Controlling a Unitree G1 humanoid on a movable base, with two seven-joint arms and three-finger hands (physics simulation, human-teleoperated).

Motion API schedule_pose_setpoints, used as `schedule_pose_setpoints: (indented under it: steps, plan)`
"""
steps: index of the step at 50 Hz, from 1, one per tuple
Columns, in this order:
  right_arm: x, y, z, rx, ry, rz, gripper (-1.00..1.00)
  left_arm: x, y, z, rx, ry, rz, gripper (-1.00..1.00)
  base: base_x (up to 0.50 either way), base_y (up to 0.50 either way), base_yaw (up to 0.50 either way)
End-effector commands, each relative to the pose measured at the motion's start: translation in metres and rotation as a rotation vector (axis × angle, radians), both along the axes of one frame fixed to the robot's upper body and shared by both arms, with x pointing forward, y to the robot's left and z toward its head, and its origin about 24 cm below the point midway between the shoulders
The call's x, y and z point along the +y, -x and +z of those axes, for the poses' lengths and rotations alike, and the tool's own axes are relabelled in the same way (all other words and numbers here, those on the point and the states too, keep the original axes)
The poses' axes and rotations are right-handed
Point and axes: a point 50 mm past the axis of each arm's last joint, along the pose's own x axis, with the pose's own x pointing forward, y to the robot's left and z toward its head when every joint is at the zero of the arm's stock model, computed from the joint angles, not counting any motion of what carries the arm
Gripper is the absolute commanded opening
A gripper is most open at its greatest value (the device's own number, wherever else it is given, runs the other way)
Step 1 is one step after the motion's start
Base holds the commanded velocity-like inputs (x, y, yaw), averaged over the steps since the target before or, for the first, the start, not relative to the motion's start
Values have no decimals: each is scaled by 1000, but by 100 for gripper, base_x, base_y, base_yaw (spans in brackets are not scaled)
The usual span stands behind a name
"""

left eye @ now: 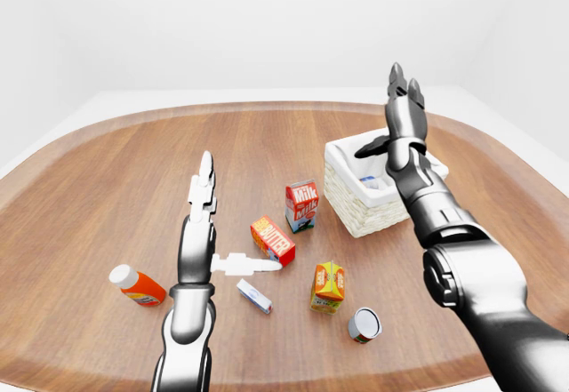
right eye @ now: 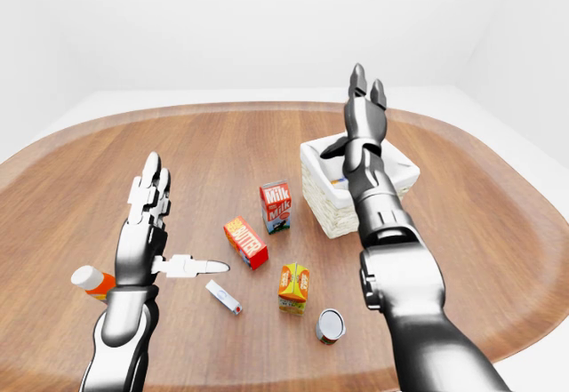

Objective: Pick up the alphabet soup and the tomato sauce, and put them in the basket.

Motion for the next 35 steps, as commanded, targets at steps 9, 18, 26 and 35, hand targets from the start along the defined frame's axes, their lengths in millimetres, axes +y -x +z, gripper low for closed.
schedule_pose_setpoints:
  steps: [9, 18, 26, 35]
  plan:
    - [36, 32, 33, -205, -106, 273, 100, 0, 0, 0, 2, -3, 0, 100, 0, 0, 0]
    - [41, 47, 33, -242, -131, 327, 100, 1, 0, -1, 6, -3, 0, 100, 0, 0, 0]
    - [36, 53, 30, -254, -156, 325, 100, 1, 0, -3, 14, -3, 1, 100, 0, 0, 0]
    - [36, 75, 40, -326, -185, 380, 100, 1, 0, -3, 14, -3, 0, 100, 0, 0, 0]
